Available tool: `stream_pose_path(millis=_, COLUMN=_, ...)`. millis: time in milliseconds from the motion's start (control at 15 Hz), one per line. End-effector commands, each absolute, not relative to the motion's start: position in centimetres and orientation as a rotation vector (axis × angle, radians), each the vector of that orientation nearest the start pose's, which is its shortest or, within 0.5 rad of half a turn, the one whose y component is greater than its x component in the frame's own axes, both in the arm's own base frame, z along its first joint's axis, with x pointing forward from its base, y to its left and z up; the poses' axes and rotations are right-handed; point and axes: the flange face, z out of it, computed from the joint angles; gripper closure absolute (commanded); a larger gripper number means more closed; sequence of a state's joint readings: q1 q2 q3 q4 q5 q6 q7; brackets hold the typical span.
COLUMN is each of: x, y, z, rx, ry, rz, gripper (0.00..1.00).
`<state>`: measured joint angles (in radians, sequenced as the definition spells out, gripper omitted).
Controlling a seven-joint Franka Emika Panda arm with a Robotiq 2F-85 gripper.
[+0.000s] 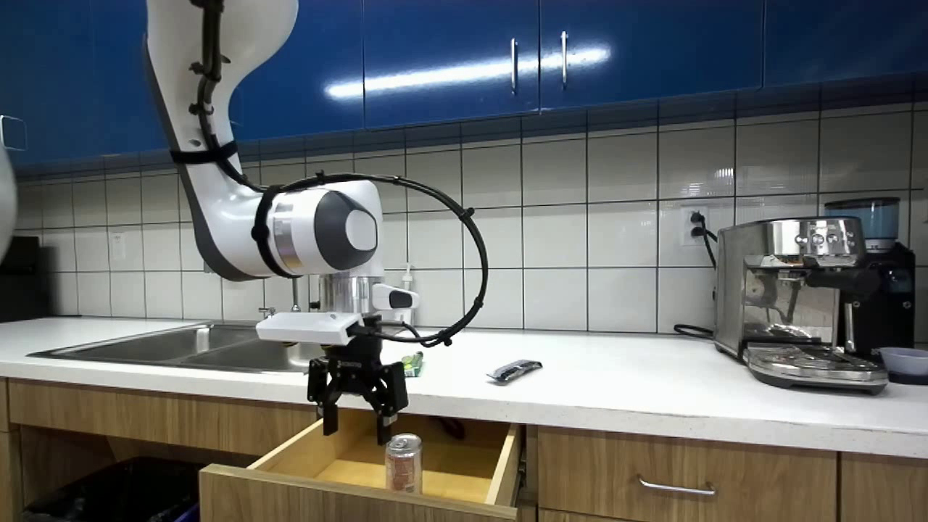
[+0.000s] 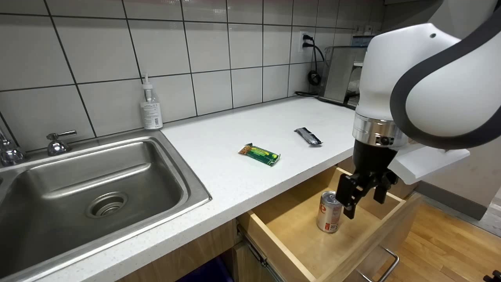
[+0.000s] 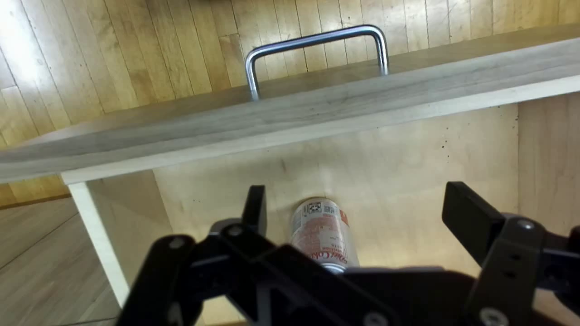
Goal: Open the drawer, then place the can inside, and then close the drawer
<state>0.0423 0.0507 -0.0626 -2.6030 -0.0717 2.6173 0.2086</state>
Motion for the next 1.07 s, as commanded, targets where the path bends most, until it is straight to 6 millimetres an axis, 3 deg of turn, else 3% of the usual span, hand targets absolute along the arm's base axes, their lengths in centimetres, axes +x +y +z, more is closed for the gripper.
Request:
stream_pose_path(millis=0, x=41.4, y=-0.6, z=23.7, rx=-3.164, ry=0.347, rz=0.090, gripper=0.00)
stream_pose_path(millis=1000, x=38.3, y=-2.2, z=21.3, rx=-3.122, ry=0.557, rz=0.240, gripper=0.00)
